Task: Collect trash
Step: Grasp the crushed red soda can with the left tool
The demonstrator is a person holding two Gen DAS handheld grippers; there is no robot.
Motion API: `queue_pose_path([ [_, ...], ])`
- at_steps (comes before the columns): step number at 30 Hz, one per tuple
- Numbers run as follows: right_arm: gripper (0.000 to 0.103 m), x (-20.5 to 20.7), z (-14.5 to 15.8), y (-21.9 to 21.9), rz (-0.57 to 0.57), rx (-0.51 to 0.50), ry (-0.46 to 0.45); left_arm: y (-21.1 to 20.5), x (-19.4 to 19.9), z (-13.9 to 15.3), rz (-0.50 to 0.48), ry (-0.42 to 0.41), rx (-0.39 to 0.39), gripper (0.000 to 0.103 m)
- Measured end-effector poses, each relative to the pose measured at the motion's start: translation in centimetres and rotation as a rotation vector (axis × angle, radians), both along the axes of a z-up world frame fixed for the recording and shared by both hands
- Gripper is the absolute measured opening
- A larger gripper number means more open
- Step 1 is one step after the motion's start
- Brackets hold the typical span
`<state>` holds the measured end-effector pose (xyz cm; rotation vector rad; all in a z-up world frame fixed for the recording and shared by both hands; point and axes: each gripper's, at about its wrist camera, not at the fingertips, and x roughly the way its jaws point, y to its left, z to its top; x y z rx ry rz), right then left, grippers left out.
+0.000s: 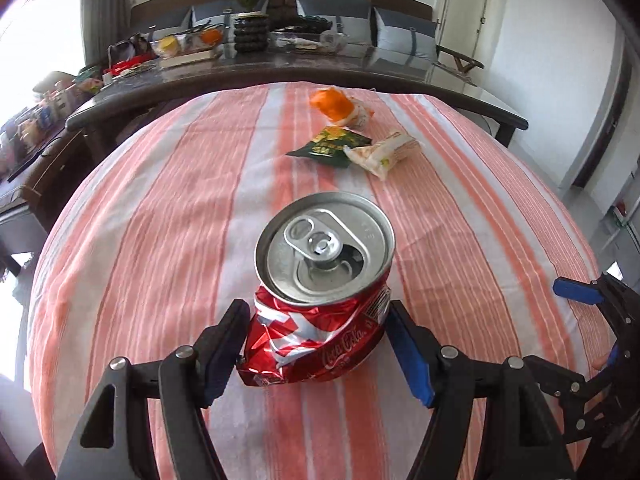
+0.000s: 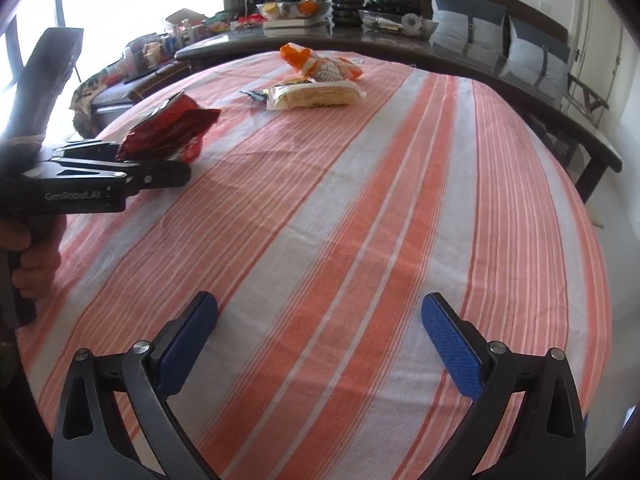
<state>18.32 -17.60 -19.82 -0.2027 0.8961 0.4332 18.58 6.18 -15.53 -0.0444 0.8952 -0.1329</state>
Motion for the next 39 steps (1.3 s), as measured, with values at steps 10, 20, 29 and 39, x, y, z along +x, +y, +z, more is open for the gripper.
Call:
queue_pose_path([
  [10,0.103,0.2,0.0,-0.7,-0.022,0.028,0.013,0.2,1.1,-0.8,-0.005,0.031,0.082,0.083],
  [20,0.072,11.5,1.6,1.1,-0.169,0.181,0.210,0.2,1.2,-0.9,-0.006,0.031,0.080,0.084],
  [29,0.076,19.6,0.8,6.0,-0.345,0.381,0.305,-0.1,1.3,-1.0,-0.010,0.033,0.081,0.086],
  [39,0.021,14.3,2.1,5.1,-0.090,0.006,0.199,-0.1,1.3,-1.1,-0.010,0.033,0.079,0.086],
])
